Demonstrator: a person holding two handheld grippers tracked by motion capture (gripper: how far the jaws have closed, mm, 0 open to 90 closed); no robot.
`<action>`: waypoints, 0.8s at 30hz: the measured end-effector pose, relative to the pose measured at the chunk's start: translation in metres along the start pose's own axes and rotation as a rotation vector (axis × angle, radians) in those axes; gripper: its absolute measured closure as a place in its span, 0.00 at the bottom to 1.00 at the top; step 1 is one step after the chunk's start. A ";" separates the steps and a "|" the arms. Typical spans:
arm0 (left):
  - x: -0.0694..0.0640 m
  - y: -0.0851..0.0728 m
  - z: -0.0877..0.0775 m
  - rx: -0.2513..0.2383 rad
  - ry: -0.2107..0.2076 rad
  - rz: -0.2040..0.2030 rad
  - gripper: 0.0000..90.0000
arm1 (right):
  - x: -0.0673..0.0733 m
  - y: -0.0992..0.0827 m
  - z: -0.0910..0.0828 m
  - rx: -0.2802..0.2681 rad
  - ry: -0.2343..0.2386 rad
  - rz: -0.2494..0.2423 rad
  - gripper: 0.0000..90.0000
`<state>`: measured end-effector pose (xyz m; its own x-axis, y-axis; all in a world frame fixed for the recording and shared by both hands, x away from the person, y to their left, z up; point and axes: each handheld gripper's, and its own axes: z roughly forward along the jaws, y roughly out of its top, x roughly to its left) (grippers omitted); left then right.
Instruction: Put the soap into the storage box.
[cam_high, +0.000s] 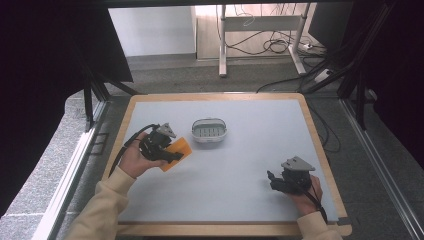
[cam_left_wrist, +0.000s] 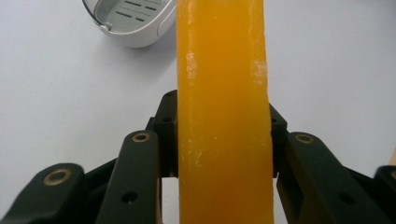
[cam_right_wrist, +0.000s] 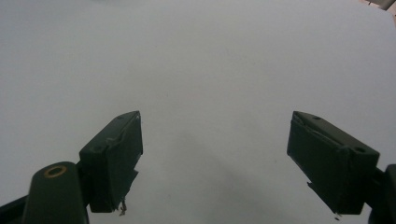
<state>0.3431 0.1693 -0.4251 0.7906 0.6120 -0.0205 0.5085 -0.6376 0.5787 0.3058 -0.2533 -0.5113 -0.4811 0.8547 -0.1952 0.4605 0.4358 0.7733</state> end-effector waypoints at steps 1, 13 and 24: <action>0.000 0.000 0.000 -0.003 0.000 0.000 0.69 | 0.000 0.000 0.000 -0.001 0.000 -0.002 0.21; 0.006 0.009 0.000 -0.017 0.007 0.004 0.69 | -0.001 0.000 0.000 0.003 -0.008 0.002 0.21; 0.013 0.016 0.002 -0.012 0.001 0.016 0.69 | -0.001 -0.001 0.001 0.010 -0.011 0.005 0.21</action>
<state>0.3624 0.1660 -0.4181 0.7983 0.6022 -0.0107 0.4920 -0.6417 0.5884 0.3068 -0.2544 -0.5121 -0.4709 0.8597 -0.1979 0.4699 0.4343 0.7685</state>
